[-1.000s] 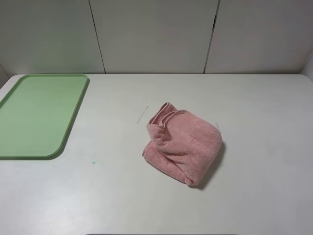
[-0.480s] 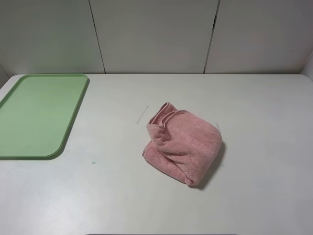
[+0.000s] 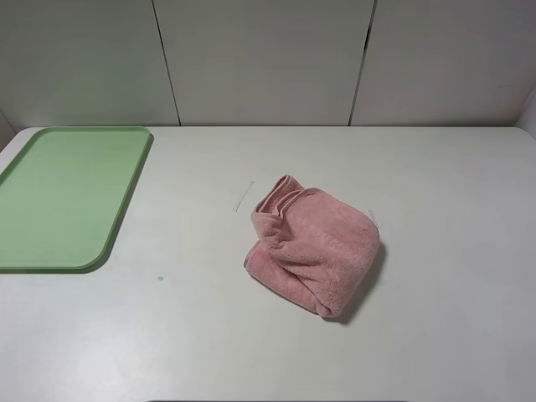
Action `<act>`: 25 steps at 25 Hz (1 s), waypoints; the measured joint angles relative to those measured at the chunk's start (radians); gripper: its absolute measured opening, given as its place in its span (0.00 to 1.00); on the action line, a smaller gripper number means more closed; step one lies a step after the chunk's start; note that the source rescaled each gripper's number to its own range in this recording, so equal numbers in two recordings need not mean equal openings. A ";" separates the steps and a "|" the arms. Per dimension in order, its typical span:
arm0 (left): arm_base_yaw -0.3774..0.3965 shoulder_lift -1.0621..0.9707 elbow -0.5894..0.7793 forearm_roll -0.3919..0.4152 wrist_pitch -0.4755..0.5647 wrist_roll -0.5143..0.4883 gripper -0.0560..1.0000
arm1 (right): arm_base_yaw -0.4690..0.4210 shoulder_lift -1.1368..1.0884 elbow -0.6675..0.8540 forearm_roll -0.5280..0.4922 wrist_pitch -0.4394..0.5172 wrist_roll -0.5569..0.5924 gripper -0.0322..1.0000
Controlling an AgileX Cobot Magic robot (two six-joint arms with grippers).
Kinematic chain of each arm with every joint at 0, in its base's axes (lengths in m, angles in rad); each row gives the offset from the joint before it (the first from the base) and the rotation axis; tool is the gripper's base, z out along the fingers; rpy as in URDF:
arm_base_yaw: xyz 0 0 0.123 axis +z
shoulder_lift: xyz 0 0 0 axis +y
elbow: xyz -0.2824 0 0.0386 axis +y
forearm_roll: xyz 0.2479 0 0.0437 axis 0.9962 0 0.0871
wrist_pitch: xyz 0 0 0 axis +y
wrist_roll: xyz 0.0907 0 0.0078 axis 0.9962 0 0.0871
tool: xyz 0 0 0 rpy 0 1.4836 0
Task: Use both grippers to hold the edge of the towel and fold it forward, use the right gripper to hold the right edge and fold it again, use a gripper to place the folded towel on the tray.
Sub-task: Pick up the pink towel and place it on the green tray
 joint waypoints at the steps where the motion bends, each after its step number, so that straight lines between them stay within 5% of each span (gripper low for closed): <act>1: 0.000 0.000 0.000 0.000 0.000 0.000 1.00 | 0.000 0.000 0.000 0.000 0.000 0.000 1.00; 17: 0.000 0.000 -0.003 -0.011 -0.005 0.000 1.00 | 0.000 0.000 0.000 0.000 0.000 0.000 1.00; 25: 0.000 0.146 -0.021 -0.125 -0.139 -0.034 1.00 | 0.000 0.000 0.000 0.000 0.000 0.000 1.00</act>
